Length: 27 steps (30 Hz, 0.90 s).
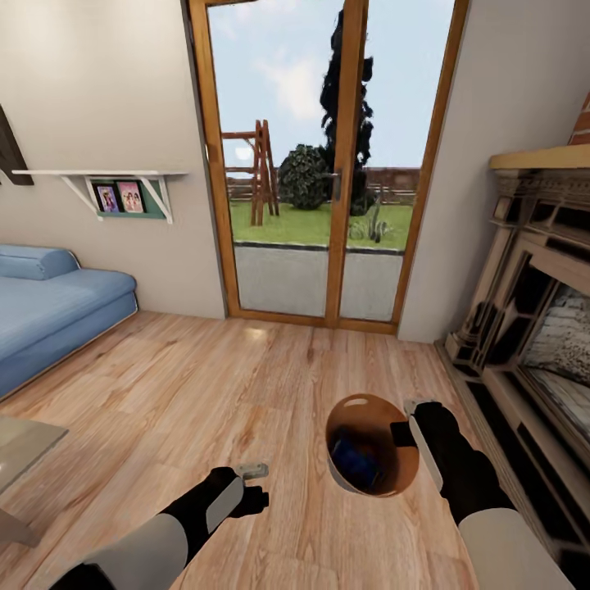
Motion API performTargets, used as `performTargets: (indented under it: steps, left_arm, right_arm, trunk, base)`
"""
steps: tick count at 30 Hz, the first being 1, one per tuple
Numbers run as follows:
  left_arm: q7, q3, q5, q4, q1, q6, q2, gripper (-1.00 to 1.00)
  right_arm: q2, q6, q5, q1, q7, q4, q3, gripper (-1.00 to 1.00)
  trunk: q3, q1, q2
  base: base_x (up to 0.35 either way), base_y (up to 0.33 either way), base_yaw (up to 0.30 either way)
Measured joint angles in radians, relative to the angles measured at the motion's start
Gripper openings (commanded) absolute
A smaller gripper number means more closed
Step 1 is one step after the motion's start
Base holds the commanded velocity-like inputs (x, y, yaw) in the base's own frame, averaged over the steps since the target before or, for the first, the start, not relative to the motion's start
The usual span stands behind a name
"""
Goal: Put the three can of soda from the living room inside the tash can in the kitchen.
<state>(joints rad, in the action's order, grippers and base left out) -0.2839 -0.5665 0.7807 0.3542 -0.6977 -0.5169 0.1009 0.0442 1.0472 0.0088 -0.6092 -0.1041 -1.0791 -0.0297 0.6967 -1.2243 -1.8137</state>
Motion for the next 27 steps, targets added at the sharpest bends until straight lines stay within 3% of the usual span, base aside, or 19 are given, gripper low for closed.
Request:
performTargets:
  steps: [15,27]
  left_arm:
    - [0.026,0.002,0.004,-0.029,0.028,0.011,-0.004,1.00]
    - [0.093,0.004,0.005,-0.056,0.029,0.017,-0.011,1.00]
  right_arm:
    - [0.000,0.000,0.004,0.000,0.000,-0.001,-0.002,-1.00]
    - [-0.010,0.000,0.003,0.002,0.000,-0.002,-0.006,-1.00]
  trunk:
    - [0.047,-0.058,-0.105]
    - [0.085,-0.104,-0.189]
  base:
    - [0.000,0.000,0.000]
    - [0.000,0.000,0.016]
